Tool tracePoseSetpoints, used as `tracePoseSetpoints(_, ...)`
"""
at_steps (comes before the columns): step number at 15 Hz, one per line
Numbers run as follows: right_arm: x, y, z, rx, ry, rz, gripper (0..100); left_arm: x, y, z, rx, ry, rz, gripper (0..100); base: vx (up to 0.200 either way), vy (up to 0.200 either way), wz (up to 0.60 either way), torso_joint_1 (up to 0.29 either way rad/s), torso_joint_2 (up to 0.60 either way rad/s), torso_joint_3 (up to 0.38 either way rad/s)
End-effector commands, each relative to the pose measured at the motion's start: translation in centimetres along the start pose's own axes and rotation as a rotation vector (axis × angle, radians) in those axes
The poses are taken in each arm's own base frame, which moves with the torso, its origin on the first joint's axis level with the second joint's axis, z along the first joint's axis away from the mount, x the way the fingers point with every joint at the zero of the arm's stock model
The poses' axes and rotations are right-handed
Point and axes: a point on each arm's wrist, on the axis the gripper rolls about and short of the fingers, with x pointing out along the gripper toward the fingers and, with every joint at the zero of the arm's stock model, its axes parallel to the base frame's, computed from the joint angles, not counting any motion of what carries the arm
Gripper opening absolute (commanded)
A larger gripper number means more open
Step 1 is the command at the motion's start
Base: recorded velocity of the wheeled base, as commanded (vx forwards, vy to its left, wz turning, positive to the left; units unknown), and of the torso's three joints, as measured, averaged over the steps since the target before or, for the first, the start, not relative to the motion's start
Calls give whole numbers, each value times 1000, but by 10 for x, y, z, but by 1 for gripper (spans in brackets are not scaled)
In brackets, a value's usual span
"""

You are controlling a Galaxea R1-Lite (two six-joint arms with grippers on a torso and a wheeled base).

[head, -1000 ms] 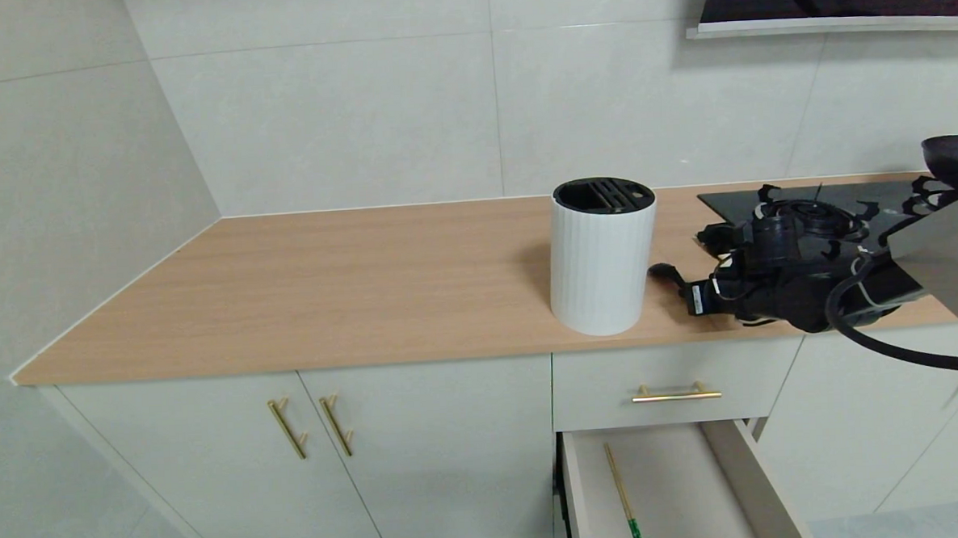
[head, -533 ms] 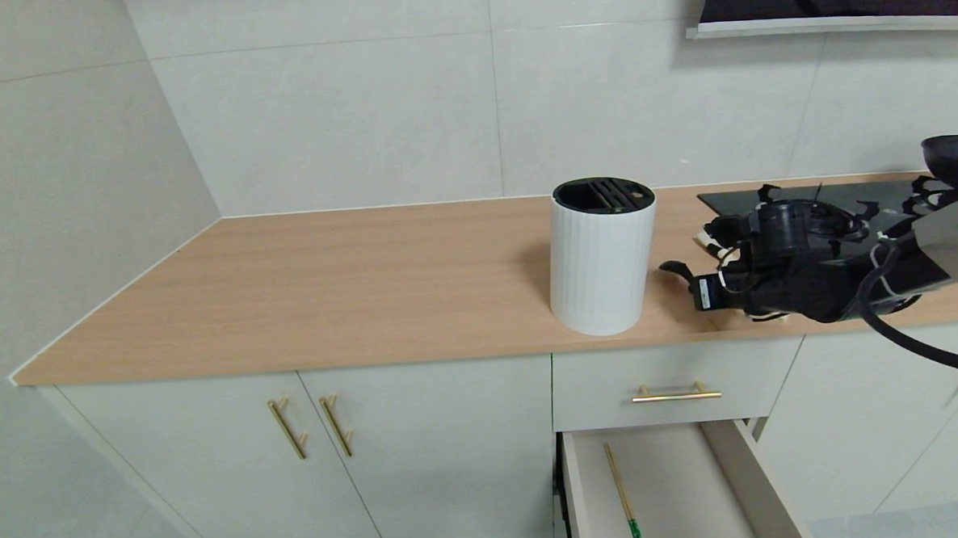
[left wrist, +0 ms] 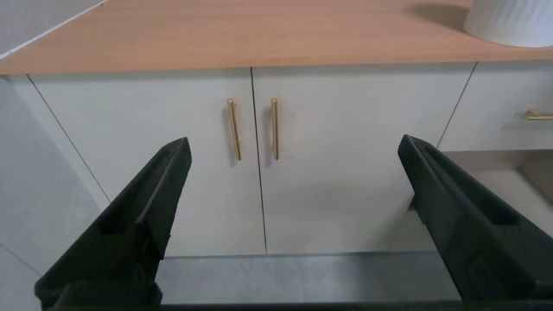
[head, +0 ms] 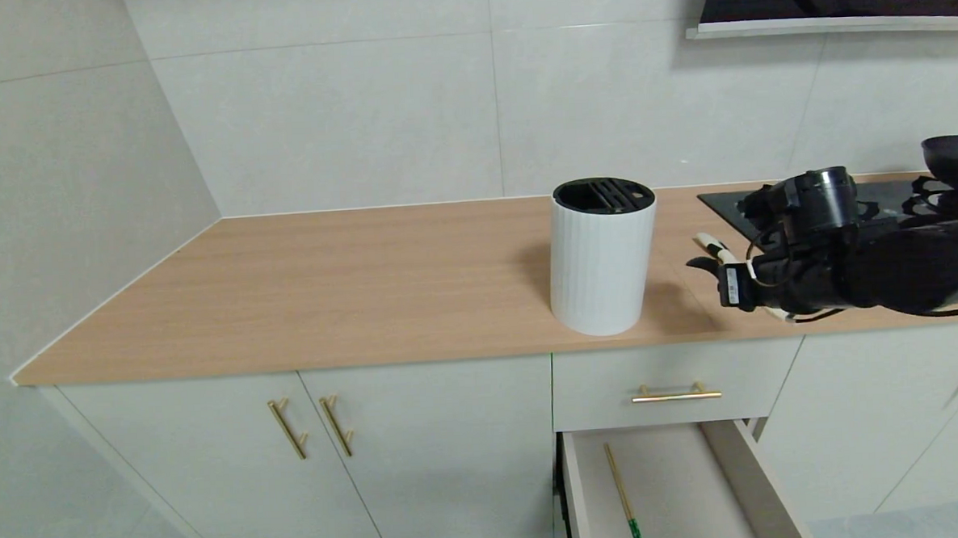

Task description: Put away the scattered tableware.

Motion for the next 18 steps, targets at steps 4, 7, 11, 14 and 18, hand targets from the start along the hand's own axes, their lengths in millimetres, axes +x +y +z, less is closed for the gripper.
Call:
tracePoseSetpoints(4, -97, -9, -34, -2, -20, 42, 0, 0, 0, 0, 0, 0, 1, 100, 0, 0, 0, 0, 0, 0)
tracePoseSetpoints(7, -122, -16, -40, -3, -57, 57, 0, 0, 0, 0, 0, 0, 1, 100, 0, 0, 0, 0, 0, 0)
tracePoseSetpoints(11, -119, -16, -44, -11, -42, 52, 0, 0, 0, 0, 0, 0, 1, 100, 0, 0, 0, 0, 0, 0)
tracePoseSetpoints(14, -116, -16, -45, -14, -32, 50, 0, 0, 0, 0, 0, 0, 1, 100, 0, 0, 0, 0, 0, 0)
tracePoseSetpoints(18, -111, -14, -48, -20, -11, 51, 0, 0, 0, 0, 0, 0, 1, 100, 0, 0, 0, 0, 0, 0)
